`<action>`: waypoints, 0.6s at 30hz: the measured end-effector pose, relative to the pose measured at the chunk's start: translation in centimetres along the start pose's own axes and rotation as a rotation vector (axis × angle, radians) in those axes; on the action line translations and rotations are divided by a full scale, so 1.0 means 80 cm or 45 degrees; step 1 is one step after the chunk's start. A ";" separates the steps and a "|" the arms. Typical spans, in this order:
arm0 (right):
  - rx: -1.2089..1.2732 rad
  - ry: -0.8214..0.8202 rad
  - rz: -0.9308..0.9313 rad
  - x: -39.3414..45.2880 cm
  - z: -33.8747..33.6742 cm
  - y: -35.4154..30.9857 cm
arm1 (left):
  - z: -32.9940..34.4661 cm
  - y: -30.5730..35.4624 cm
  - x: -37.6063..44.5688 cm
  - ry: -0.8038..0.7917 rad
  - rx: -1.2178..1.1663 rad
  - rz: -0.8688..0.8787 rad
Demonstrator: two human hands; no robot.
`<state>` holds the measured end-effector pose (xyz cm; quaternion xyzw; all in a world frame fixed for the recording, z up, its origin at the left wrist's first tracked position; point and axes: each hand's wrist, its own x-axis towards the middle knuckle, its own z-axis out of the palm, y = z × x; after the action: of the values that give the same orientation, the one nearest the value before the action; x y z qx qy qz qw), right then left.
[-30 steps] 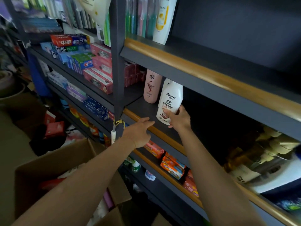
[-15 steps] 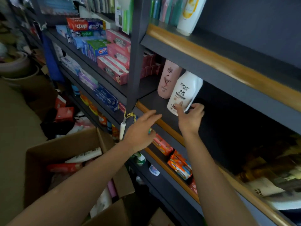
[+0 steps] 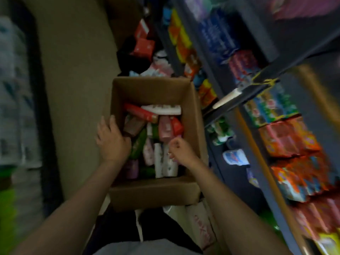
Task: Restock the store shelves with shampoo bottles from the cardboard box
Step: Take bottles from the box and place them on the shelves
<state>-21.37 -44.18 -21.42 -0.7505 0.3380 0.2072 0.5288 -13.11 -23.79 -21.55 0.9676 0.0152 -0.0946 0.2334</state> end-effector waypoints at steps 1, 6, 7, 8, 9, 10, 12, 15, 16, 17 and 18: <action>0.049 -0.020 0.131 0.015 0.017 0.009 | 0.002 -0.022 0.003 -0.034 -0.065 -0.078; 0.090 0.137 0.563 0.096 0.063 0.084 | 0.019 -0.079 0.014 -0.206 -0.282 -0.318; 0.078 0.163 0.637 0.107 0.065 0.099 | 0.021 -0.079 0.015 -0.195 -0.284 -0.304; 0.079 0.168 0.718 0.113 0.069 0.107 | 0.023 -0.078 0.016 -0.185 -0.283 -0.292; 0.094 0.152 0.784 0.117 0.073 0.110 | 0.025 -0.080 0.017 -0.173 -0.283 -0.286; 0.098 0.120 0.831 0.122 0.077 0.112 | 0.027 -0.082 0.017 -0.165 -0.288 -0.287; 0.044 0.065 0.862 0.133 0.083 0.115 | 0.030 -0.087 0.016 -0.166 -0.294 -0.289; -0.081 0.073 0.831 0.140 0.090 0.116 | 0.031 -0.086 0.017 -0.165 -0.237 -0.262; -0.063 0.073 0.838 0.139 0.091 0.116 | 0.032 -0.085 0.016 -0.162 -0.229 -0.253; -0.012 0.067 0.842 0.139 0.093 0.116 | 0.032 -0.082 0.016 -0.159 -0.228 -0.249; 0.044 0.044 0.849 0.138 0.093 0.116 | 0.033 -0.081 0.016 -0.151 -0.223 -0.245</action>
<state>-20.20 -42.36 -37.54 -0.5930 0.5772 0.3503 0.4387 -12.82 -19.24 -26.98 0.9303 0.1023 -0.1720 0.3074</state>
